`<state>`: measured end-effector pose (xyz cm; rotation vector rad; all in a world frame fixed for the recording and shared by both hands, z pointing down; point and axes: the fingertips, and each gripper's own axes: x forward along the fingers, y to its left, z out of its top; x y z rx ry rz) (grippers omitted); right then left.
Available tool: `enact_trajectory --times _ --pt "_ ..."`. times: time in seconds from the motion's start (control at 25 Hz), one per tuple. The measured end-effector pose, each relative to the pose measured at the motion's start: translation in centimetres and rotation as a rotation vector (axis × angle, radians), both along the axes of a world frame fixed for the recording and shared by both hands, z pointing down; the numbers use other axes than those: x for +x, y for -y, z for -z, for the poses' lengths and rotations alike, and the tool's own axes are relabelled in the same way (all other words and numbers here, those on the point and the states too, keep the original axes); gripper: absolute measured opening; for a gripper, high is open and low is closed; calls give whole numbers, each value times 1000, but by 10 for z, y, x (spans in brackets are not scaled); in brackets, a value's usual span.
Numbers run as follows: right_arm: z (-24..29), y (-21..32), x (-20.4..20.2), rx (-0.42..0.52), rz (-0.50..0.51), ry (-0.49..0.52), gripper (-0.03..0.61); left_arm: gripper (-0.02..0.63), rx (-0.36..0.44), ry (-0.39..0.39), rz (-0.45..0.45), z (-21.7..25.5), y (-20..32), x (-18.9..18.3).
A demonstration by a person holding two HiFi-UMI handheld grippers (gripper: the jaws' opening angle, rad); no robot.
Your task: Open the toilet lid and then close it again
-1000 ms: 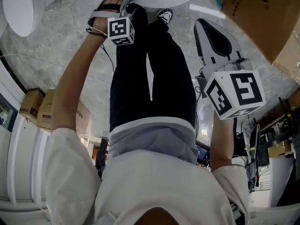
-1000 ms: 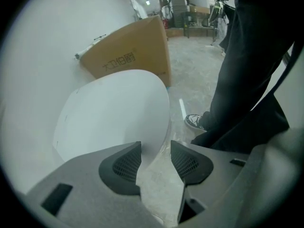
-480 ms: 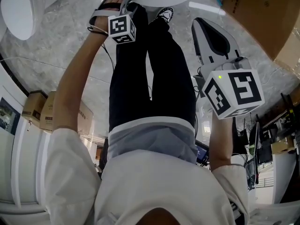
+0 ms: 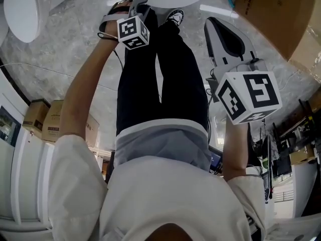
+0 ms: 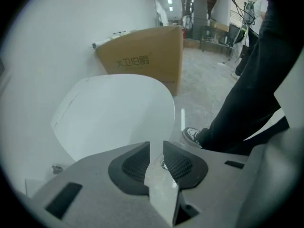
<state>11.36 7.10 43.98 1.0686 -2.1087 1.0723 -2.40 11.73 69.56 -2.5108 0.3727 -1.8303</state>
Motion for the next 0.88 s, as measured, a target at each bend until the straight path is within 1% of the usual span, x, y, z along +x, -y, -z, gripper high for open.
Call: enact_trajectory --times 0.24,0.36,0.48,0.64,0.88 --pt "25 1 -2 33 11 -2 11 64 -30 -82 161 38 3 11" --pt "37 -2 -4 46 18 -3 11 60 -41 -136 233 63 3 17" --pt "52 -2 -5 63 23 -6 11 41 -50 -196 299 91 2 20" --pt "79 -3 -3 100 19 -11 11 40 -60 -280 424 131 5 22" --pt "115 -4 -1 151 16 -16 11 37 -54 -390 613 193 16 17"
